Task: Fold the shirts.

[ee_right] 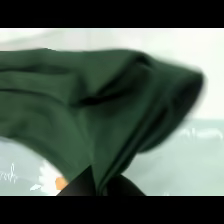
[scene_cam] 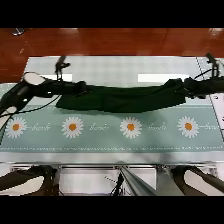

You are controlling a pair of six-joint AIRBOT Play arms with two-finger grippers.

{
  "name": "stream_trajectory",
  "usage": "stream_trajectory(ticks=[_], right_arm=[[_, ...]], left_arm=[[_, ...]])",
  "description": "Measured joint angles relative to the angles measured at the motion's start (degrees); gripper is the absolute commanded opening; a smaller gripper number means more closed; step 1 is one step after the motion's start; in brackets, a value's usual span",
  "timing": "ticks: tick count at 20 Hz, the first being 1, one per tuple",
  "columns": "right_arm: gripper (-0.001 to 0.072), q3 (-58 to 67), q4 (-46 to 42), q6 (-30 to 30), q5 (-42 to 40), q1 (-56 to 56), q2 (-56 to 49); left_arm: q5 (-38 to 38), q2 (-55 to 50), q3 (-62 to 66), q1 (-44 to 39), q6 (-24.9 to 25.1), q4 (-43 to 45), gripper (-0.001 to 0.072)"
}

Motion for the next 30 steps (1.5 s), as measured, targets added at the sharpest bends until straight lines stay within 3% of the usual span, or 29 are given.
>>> stream_trajectory(ticks=[4,7,11,15,18,22,26,30], right_arm=[[0.0040,-2.47,-1.84,4.63,3.82,-0.04,16.20],[0.0040,-3.10,-2.34,7.74,5.86,-0.04,24.52],[0.0040,-3.34,-0.63,9.79,6.95,-0.04,29.07],[0.0040,-3.41,0.70,10.36,6.99,-0.04,30.27],[0.0040,-3.41,1.29,10.58,7.08,0.04,30.60],[0.0040,-3.41,2.10,11.23,6.73,3.76,29.53],[0.0040,-2.32,3.08,13.05,1.46,15.10,23.02],[0.0041,5.31,3.37,13.75,-5.16,29.68,7.69]], left_arm=[[2.12,-11.19,13.97,-13.42,-9.53,7.72,0.0017],[1.07,-20.39,24.57,-21.38,-14.03,8.37,0.0017],[0.11,-30.25,34.51,-30.69,-16.35,1.77,0.0018],[-2.80,-34.47,38.27,-35.52,-15.21,-4.83,0.0018],[-7.52,-34.77,39.78,-32.24,-13.84,-6.58,0.0018],[-14.93,-29.97,40.35,-19.37,-12.24,-6.40,0.0018],[-19.52,-18.60,37.40,-2.80,-11.15,-3.17,0.0019],[-22.10,-1.29,26.67,10.86,-6.91,-0.98,0.0018]])
